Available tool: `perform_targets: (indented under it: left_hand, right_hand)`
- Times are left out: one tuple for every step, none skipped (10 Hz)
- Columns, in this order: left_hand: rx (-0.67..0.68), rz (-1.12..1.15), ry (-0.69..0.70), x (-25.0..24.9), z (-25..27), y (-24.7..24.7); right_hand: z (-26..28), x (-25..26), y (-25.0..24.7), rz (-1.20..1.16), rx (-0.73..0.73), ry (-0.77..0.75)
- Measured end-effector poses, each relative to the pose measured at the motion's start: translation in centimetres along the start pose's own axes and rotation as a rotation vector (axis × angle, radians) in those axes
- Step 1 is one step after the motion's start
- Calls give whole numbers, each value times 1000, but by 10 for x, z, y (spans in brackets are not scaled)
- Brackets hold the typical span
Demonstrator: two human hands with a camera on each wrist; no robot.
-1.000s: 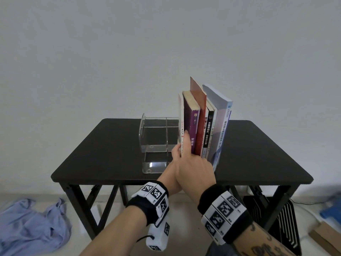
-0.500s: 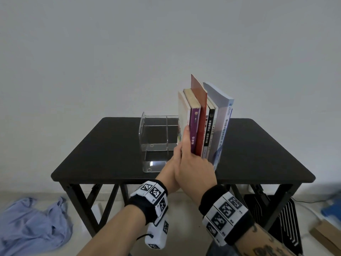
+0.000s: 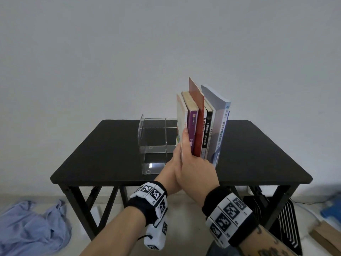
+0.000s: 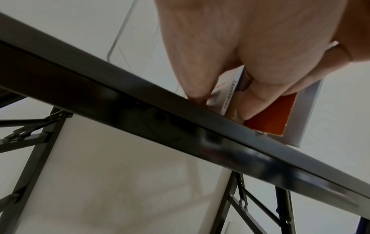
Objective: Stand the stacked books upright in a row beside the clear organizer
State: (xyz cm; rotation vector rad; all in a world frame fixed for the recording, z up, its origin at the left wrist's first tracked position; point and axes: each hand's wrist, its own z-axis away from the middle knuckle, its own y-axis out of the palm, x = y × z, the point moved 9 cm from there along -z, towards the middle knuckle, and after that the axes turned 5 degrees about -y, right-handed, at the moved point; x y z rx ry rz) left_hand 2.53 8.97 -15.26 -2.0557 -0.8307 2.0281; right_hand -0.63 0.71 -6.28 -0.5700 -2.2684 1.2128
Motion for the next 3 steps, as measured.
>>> perform_targets:
  left_hand:
    - [-13, -93, -4, -2, -1, -2]
    - [-32, -179, -6, -10, 4, -5]
    - [-19, -191, 11, -10, 3, -4]
  right_hand:
    - [-1, -5, -1, -36, -1, 11]
    - [0, -5, -4, -83, 5, 25]
    - [-4, -5, -18, -157, -68, 8]
